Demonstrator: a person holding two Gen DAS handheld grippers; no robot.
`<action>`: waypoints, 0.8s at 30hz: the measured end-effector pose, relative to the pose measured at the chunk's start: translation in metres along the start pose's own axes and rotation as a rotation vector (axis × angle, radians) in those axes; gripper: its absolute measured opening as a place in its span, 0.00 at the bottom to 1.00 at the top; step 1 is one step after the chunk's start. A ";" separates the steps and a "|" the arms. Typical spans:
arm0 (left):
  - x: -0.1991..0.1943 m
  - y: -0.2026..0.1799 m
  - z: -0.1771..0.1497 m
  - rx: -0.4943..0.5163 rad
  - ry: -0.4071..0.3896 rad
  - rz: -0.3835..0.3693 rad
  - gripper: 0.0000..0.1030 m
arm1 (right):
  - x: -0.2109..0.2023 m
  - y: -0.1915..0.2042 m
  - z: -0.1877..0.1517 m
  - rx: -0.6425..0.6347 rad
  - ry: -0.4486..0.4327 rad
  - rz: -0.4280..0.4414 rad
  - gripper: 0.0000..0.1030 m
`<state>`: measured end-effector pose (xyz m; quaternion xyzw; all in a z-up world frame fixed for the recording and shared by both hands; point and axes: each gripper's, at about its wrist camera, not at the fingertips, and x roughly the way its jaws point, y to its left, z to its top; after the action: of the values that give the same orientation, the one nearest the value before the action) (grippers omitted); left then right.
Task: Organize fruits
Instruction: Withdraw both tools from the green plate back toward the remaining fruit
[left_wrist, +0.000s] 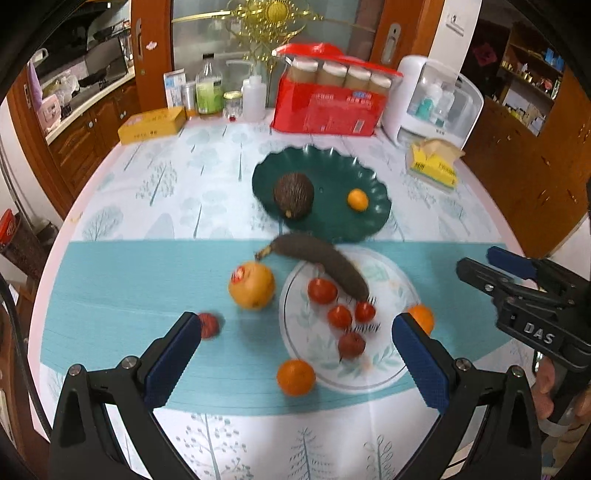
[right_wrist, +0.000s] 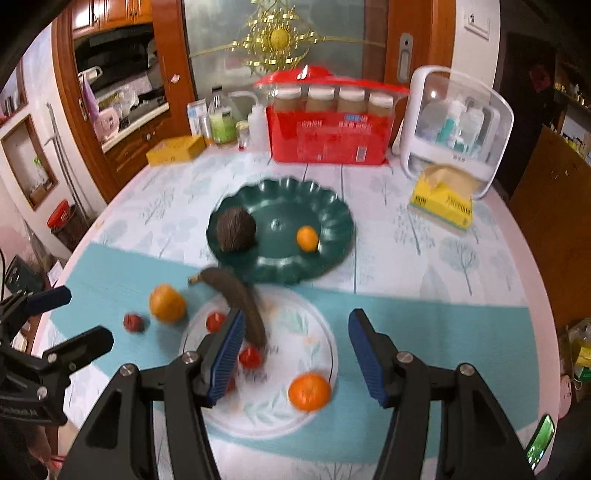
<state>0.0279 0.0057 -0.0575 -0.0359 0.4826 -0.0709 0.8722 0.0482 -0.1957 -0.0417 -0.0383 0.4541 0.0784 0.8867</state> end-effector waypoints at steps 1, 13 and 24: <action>0.003 0.000 -0.006 0.001 0.008 0.009 0.99 | 0.000 -0.001 -0.006 -0.002 0.009 -0.004 0.57; 0.047 0.002 -0.045 -0.036 0.185 0.014 0.99 | 0.013 -0.017 -0.058 -0.003 0.125 -0.002 0.57; 0.084 0.000 -0.061 -0.054 0.258 0.016 0.92 | 0.046 -0.034 -0.073 0.052 0.201 0.038 0.57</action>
<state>0.0205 -0.0071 -0.1599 -0.0462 0.5927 -0.0548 0.8023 0.0217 -0.2351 -0.1217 -0.0146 0.5435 0.0791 0.8356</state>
